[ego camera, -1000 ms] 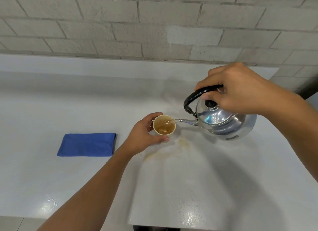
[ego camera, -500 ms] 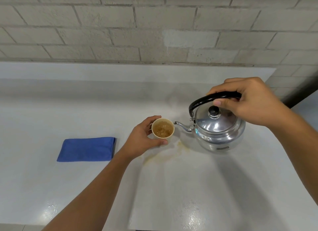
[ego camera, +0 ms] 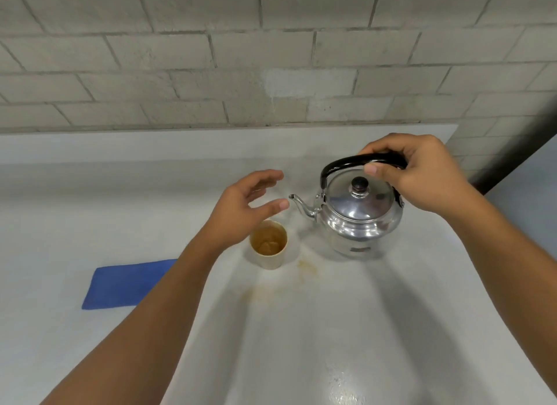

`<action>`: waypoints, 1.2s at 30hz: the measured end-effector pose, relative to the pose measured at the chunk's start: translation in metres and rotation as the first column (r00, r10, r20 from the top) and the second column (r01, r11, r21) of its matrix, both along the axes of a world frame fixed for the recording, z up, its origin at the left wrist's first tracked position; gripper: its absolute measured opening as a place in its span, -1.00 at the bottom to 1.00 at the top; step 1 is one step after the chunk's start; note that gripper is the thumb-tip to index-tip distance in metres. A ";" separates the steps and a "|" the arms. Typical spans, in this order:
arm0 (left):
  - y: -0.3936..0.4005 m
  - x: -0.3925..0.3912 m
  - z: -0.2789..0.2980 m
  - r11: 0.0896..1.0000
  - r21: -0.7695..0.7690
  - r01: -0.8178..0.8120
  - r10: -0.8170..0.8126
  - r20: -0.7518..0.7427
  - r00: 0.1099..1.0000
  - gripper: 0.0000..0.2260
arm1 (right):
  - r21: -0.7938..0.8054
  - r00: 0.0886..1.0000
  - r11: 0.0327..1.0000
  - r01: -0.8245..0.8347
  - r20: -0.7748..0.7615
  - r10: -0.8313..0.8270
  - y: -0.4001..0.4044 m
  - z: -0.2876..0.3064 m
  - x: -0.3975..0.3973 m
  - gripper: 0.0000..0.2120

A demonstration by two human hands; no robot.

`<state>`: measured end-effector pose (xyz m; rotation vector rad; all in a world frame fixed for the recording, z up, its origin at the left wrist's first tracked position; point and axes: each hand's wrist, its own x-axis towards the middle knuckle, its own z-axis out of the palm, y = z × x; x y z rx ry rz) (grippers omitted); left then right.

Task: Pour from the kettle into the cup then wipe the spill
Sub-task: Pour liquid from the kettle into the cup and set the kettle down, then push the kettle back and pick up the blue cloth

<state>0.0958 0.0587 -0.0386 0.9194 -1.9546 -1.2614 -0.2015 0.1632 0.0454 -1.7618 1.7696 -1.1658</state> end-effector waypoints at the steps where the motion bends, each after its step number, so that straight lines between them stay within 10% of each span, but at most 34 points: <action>1: -0.004 -0.009 0.006 1.000 -0.015 0.015 -0.015 0.005 1.000 -0.57 | 0.002 1.000 1.000 0.002 0.015 -0.002 -0.004 0.000 -0.001 -0.76; 36: -0.081 -0.110 -0.004 0.992 -0.122 -0.025 0.046 0.172 0.984 -0.76 | 0.162 0.997 0.985 0.054 0.053 -0.064 -0.095 -0.065 -0.029 -0.74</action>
